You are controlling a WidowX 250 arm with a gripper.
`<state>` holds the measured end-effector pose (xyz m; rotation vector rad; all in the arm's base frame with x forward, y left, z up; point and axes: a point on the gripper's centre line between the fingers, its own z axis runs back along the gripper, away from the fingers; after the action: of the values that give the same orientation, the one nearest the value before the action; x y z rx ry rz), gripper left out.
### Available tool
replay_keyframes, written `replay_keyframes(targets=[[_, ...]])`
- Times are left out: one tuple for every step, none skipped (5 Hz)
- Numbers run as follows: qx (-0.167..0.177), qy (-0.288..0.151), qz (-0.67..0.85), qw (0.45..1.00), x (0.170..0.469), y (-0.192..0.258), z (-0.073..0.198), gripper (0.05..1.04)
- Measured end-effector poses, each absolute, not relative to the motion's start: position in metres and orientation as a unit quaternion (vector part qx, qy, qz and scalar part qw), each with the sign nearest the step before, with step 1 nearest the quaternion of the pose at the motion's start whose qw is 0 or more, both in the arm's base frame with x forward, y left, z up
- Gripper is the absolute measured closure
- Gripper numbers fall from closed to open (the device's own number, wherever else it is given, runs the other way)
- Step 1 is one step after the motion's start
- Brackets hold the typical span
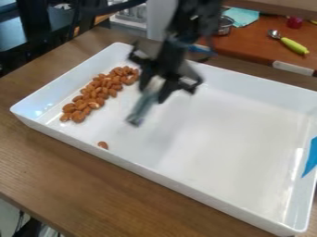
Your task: Sweep into pile
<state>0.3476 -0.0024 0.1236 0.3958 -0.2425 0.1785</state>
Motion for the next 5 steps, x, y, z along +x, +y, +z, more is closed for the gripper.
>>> replay_keyframes(targets=[[0.192, -0.133, 0.075, 0.970, 0.353, -0.051, 0.148, 0.704], [0.199, -0.124, 0.060, 0.970, 0.358, -0.095, 0.150, 0.704], [0.189, -0.104, 0.040, 0.976, 0.362, -0.143, 0.140, 0.704], [0.189, -0.088, 0.047, 0.977, 0.365, -0.161, 0.123, 0.704], [0.185, -0.098, 0.065, 0.976, 0.369, -0.163, 0.119, 0.656]])
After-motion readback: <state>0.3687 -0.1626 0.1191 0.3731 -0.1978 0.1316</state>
